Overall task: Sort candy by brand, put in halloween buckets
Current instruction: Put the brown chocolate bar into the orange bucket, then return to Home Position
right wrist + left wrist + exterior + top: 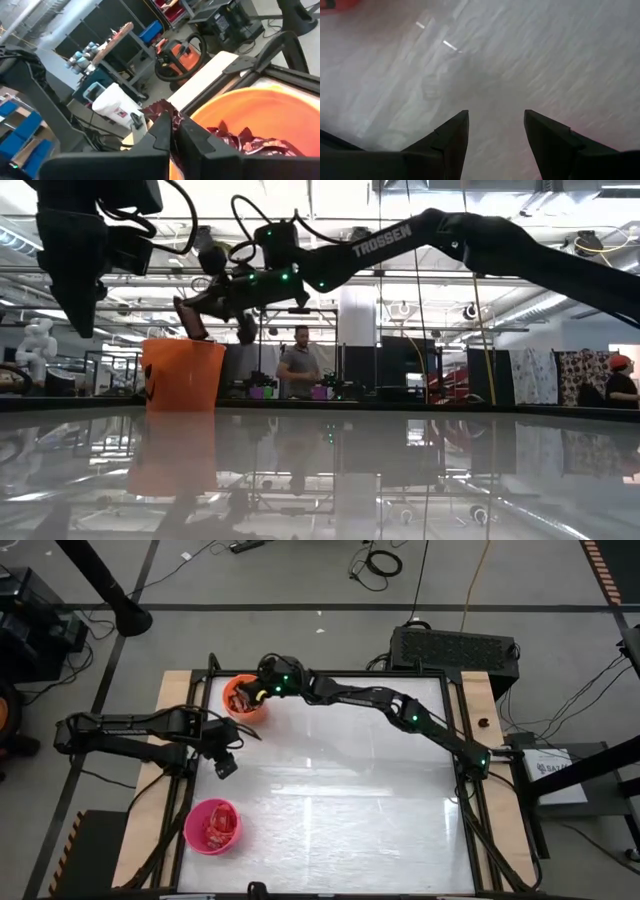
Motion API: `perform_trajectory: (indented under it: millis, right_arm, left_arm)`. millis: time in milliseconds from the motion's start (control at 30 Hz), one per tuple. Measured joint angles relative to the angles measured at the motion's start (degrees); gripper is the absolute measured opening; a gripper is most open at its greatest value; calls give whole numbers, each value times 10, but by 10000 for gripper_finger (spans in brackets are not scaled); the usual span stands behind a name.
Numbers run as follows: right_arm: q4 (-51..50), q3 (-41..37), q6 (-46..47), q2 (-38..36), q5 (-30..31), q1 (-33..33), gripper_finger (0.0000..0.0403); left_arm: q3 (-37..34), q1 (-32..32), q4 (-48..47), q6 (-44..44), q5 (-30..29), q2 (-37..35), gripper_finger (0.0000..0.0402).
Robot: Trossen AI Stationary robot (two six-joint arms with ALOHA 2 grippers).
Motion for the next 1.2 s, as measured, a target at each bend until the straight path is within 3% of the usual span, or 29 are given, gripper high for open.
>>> perform_trajectory:
  millis: [300,567,900,1067,1200]
  right_arm:
    - [-24,0,-28,0,-3,-12,92]
    - [-18,0,-29,0,-86,-16,157]
    - [-27,-1,-17,-37,-176,-45,171]
    - [-146,0,-87,-101,-237,-59,171]
    - [-342,0,-218,-168,-213,-50,171]
  left_arm:
    - [0,0,4,0,-7,0,199]
    - [0,0,6,3,-28,0,199]
    - [0,0,59,60,-31,0,199]
    - [0,0,143,72,-31,0,199]
    - [0,0,250,106,-27,0,199]
